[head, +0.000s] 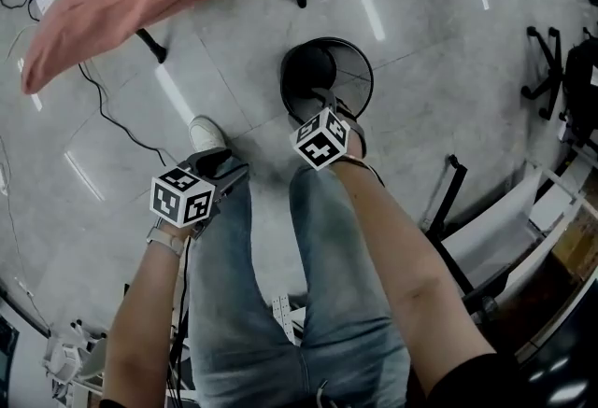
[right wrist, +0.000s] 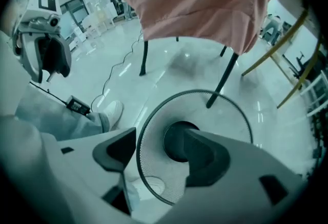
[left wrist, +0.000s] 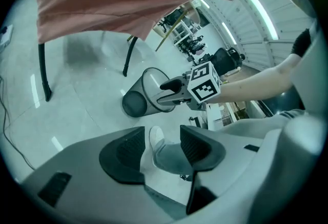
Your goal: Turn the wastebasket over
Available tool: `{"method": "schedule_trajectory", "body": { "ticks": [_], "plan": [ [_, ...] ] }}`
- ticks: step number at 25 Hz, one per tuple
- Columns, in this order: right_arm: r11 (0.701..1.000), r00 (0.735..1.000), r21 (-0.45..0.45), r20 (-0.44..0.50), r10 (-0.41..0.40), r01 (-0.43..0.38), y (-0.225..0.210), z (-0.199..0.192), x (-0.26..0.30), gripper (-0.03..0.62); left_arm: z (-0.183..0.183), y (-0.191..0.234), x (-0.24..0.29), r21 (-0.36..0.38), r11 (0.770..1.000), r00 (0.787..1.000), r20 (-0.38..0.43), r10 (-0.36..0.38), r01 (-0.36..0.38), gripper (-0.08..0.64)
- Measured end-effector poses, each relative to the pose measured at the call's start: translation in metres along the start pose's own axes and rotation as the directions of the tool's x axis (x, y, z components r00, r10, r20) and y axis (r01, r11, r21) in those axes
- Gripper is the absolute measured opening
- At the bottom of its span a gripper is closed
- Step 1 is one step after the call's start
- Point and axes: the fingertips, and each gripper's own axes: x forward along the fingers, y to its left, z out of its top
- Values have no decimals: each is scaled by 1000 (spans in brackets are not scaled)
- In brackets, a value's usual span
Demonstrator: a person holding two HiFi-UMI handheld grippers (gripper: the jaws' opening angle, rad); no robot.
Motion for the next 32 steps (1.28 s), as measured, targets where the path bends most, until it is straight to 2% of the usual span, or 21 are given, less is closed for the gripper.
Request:
{"method": "schedule_trajectory", "body": {
  "ticks": [2,3,5,8,12,15,17,20,25,27,30,32],
  "plan": [
    [999,994,53,113,-9,3,-14,21,-45,279,24,-23,-14,45,999,999,37,-5,3,218],
    [996,985,90,171,-14,-1,-19,29,-75,248,37,-38,-24,62,998,998,58,-10,7,218],
    [986,960,164,279,-34,-13,-30,43,-139,137,65,-74,-45,84,996,995,102,-24,16,218],
    [962,905,270,419,-72,-48,-52,65,-230,40,119,-124,-76,138,990,984,171,-44,20,218],
    [925,815,364,564,-130,-105,-72,100,-341,11,194,-184,-126,253,968,958,276,-76,4,168],
    [902,753,418,626,-203,-105,-64,118,-419,9,231,-236,-174,287,958,926,360,-115,7,122],
    [879,705,468,655,-273,-95,-56,132,-465,9,252,-270,-207,333,943,902,399,-168,28,84],
    [832,620,549,680,-391,-78,-35,146,-533,9,265,-323,-253,419,902,875,392,-285,106,32],
    [775,430,622,734,-526,-114,2,177,-627,9,282,-395,-320,551,806,835,325,-444,214,14],
    [760,361,636,747,-559,-138,17,177,-659,9,282,-425,-334,593,763,810,298,-505,257,14],
    [747,289,642,758,-585,-173,45,173,-691,8,277,-463,-352,646,701,766,274,-581,300,14],
    [752,263,636,765,-587,-172,59,171,-705,8,274,-483,-362,671,659,729,254,-635,340,12]
  ]
}}
